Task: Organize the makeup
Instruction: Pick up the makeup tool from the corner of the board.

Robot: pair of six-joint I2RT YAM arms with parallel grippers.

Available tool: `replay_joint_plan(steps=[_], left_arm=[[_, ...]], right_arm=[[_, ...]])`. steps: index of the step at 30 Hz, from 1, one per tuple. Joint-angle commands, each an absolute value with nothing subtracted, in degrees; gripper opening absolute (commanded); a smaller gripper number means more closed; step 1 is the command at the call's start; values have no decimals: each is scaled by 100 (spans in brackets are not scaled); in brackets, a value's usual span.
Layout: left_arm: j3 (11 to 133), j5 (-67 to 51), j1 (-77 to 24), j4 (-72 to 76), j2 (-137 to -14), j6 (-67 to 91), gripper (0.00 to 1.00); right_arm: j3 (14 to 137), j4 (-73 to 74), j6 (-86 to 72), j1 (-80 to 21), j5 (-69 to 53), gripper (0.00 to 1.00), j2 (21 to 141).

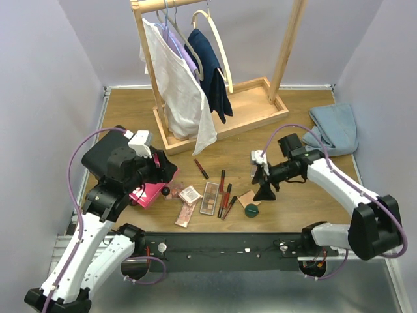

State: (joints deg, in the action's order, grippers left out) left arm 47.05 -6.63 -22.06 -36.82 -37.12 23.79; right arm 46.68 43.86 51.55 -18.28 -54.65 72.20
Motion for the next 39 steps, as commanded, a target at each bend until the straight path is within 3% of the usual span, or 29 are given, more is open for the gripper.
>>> replay_joint_plan(steps=[1,4,10,19,25,32,39], left_arm=[[4509,-1151,-2162,-3129,-3323,2163,82],[4325,-1187,-2162,-2989,-3182,2066,82],[3947,-1230,-2162,-2716,-3129,2021,82],[3858,-1283,-2171,-2637,-3164,1960,82],[3832,-1301,-2162,-2610,-3138,1969,82],[3814,-1327,-2162,-2602,-3059,1995,82],[3814,-1538,-2162,-2540,-3094,2091,82]], right_arm=[[4307,4598,6485,-2407,-4756,77,7549],[4175,4352,6539,-2777,-4527,74,7611],[4131,3808,6223,-3287,-3974,52,7989],[3947,3305,5871,-3551,-3604,43,8147],[3946,3305,5748,-3639,-3595,30,8227],[4061,3480,5643,-3639,-3762,1,7999],[4262,3577,5380,-3639,-3639,1,7638]])
